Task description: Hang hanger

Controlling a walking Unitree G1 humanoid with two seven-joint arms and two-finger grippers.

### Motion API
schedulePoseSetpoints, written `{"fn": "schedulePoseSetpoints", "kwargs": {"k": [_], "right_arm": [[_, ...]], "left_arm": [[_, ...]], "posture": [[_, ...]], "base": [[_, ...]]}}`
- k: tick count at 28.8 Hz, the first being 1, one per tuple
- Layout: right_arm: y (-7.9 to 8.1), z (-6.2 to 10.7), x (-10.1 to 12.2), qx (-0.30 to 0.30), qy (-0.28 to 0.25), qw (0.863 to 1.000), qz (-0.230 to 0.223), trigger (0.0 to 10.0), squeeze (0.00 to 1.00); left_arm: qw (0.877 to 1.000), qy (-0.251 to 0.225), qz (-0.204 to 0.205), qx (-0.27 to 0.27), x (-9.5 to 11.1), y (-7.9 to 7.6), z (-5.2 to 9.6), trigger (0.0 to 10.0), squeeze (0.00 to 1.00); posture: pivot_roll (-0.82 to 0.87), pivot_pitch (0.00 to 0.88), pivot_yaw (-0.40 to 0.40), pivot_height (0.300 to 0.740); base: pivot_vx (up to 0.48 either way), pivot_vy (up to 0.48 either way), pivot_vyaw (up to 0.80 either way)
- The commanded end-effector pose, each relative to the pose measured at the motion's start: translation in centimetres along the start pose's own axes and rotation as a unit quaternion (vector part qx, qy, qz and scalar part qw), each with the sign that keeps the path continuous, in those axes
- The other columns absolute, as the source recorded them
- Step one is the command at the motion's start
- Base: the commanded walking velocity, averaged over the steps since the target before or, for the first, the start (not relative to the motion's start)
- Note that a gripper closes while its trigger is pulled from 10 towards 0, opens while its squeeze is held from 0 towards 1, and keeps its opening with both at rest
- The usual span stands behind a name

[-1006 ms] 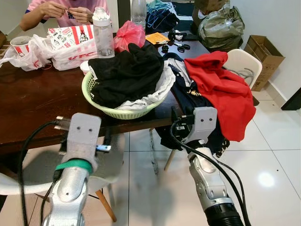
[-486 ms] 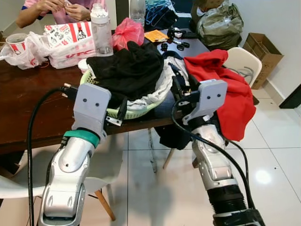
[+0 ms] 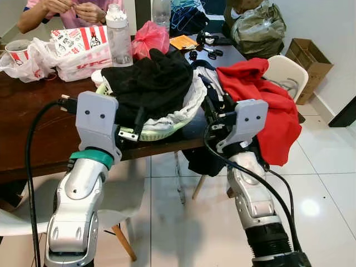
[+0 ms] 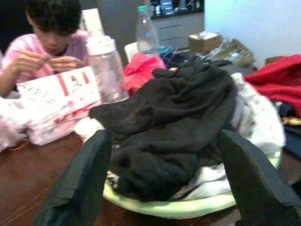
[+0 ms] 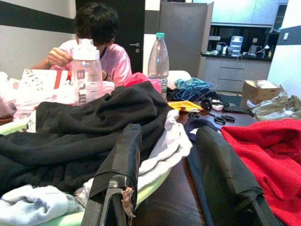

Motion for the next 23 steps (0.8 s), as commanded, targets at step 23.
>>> {"fn": "schedulePoseSetpoints", "kwargs": {"k": [23], "right_arm": [[0.13,0.99,-1.46,0.008,0.032,0.999,-0.002,10.0,0.00]], "left_arm": [[0.999,-0.008,-0.012,0.029,-0.37,0.72,-0.03,10.0,0.00]], "posture": [[0.06,0.081,0.002,0.740]], "base": [[0.000,-0.261,0.00]]}}
Point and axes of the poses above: a point about 5 cm out from each wrist's last joint towards the gripper, its own z axis pointing back from the gripper into the wrist, its own x axis along the axis of the wrist's last joint, y = z × x, the point moved 2 cm from there along -z, pointing out of the wrist towards the gripper, and after that the axes turned 8 degrees about z, right-handed, at the moved point
